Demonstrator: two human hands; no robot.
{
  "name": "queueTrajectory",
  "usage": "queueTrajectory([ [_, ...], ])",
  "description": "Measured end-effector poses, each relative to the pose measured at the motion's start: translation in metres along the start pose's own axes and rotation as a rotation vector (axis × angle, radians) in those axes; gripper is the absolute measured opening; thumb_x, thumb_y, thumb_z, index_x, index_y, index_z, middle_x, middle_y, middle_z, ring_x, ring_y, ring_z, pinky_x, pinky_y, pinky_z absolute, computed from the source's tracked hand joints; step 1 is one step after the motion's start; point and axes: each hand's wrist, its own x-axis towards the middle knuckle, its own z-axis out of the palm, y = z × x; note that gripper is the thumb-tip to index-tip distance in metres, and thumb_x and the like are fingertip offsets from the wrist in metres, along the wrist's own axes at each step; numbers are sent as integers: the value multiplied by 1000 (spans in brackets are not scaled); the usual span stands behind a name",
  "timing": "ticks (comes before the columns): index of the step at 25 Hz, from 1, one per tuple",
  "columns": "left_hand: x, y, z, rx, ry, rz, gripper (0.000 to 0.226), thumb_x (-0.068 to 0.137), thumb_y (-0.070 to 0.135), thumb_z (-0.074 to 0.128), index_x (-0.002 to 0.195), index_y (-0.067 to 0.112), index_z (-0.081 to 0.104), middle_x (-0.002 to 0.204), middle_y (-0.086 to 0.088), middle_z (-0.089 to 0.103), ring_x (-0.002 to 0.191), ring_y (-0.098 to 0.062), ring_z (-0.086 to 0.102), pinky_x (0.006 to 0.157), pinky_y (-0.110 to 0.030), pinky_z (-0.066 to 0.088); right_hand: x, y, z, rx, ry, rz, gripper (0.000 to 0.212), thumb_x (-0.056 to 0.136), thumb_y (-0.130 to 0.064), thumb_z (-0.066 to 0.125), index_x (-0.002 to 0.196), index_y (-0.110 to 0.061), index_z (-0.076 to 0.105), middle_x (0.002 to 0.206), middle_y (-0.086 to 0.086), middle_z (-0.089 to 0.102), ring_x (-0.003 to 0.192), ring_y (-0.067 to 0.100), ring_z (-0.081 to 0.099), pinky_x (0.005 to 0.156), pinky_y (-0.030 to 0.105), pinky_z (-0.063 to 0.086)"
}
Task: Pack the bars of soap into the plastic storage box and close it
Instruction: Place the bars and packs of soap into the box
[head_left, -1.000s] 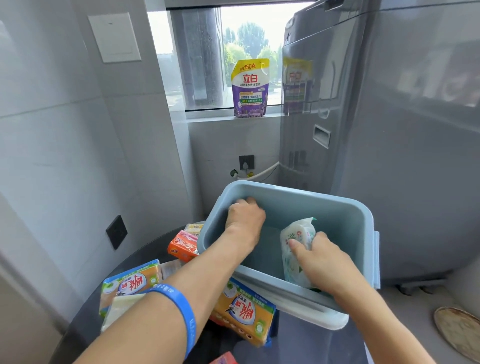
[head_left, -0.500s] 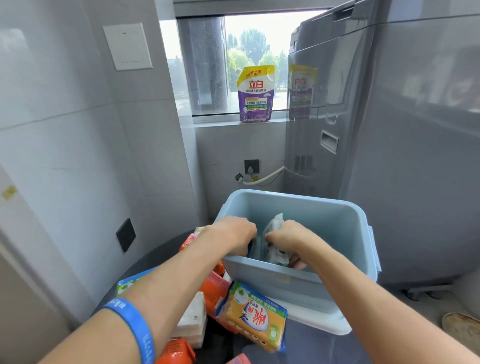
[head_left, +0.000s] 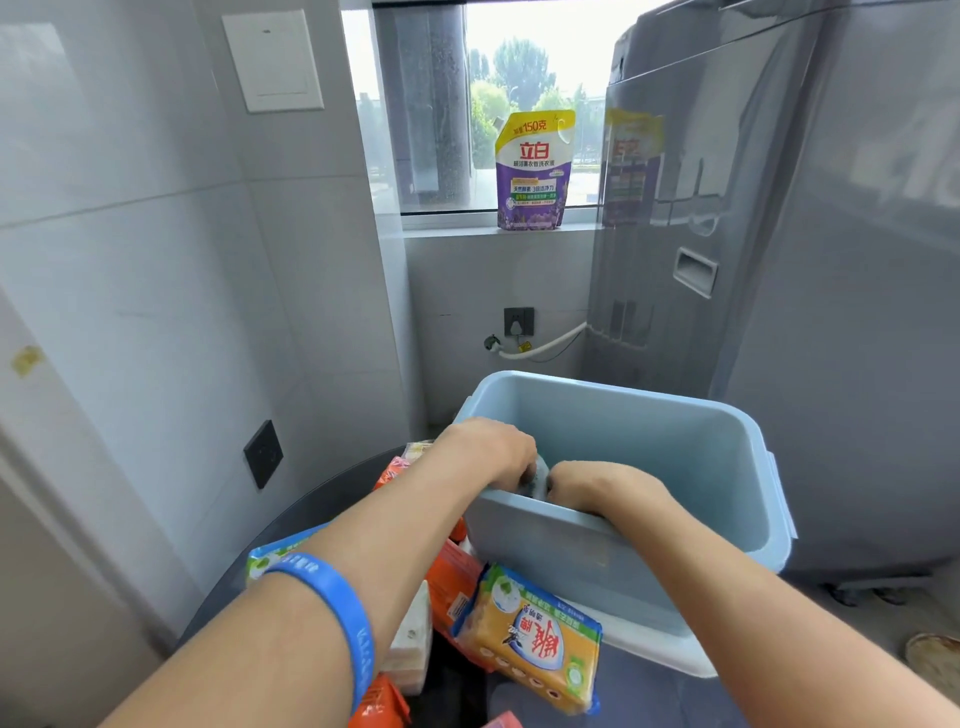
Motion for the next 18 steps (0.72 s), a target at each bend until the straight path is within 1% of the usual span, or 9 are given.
queueTrajectory([
  [3, 6, 1, -6, -101, -38, -29, 34, 90, 19, 55, 123, 24, 65, 113, 0, 65, 94, -26, 58, 70, -35, 47, -16, 11, -11, 25, 267, -32, 35, 83, -26, 48, 114, -18, 62, 124, 8, 63, 107, 31, 60, 92, 40, 50],
  [6, -1, -1, -3, -187, 71, 7, 36, 89, 17, 59, 123, 25, 66, 120, -1, 66, 105, -25, 61, 90, -40, 52, -49, 17, -13, 9, 353, -117, 40, 84, -21, 48, 120, -27, 63, 125, 6, 63, 109, 30, 60, 90, 38, 50],
  [7, -8, -2, -1, -246, 167, 18, 36, 89, 17, 61, 124, 25, 66, 125, 0, 64, 110, -23, 60, 94, -38, 50, -61, 15, -9, -29, 437, -138, 36, 86, -21, 48, 118, -27, 64, 121, 6, 65, 106, 31, 60, 85, 38, 51],
  [9, -28, -7, 5, -487, 445, 21, 35, 90, 21, 64, 124, 26, 66, 129, 2, 61, 116, -19, 56, 97, -34, 45, -85, 8, 7, -58, 817, -256, 28, 90, -18, 47, 111, -22, 66, 106, 6, 71, 95, 32, 62, 73, 39, 51],
  [11, -58, -12, 22, -748, 755, 23, 34, 87, 22, 66, 120, 23, 68, 123, 3, 65, 109, -15, 57, 94, -32, 47, -114, 1, 36, 47, 1196, -444, 20, 89, -15, 50, 99, -17, 67, 88, 0, 73, 79, 28, 61, 65, 38, 51],
  [12, -80, -13, 39, -828, 866, 11, 34, 85, 23, 66, 118, 23, 69, 119, 4, 67, 104, -13, 59, 90, -30, 48, -128, -4, 56, 125, 1285, -505, 17, 88, -15, 50, 94, -18, 66, 83, -3, 71, 74, 25, 60, 62, 37, 50],
  [13, -102, -12, 59, -866, 933, -14, 33, 82, 24, 66, 115, 23, 70, 113, 6, 69, 99, -11, 62, 87, -27, 49, -135, -8, 77, 170, 1289, -537, 14, 87, -16, 52, 91, -19, 65, 81, -6, 70, 72, 22, 59, 61, 36, 49],
  [15, -143, -5, 102, -870, 944, -66, 26, 81, 25, 66, 106, 25, 73, 96, 9, 72, 86, -7, 64, 79, -25, 51, -137, -17, 112, 195, 1111, -506, 13, 85, -17, 60, 96, -22, 65, 90, -7, 72, 80, 23, 62, 66, 36, 51],
  [18, -175, 21, 144, -792, 695, -74, 17, 85, 32, 67, 100, 28, 72, 87, 9, 70, 79, -8, 64, 74, -31, 53, -119, -25, 135, 96, 699, -346, 40, 86, -40, 64, 123, -30, 56, 123, -8, 64, 109, 27, 56, 86, 40, 46],
])
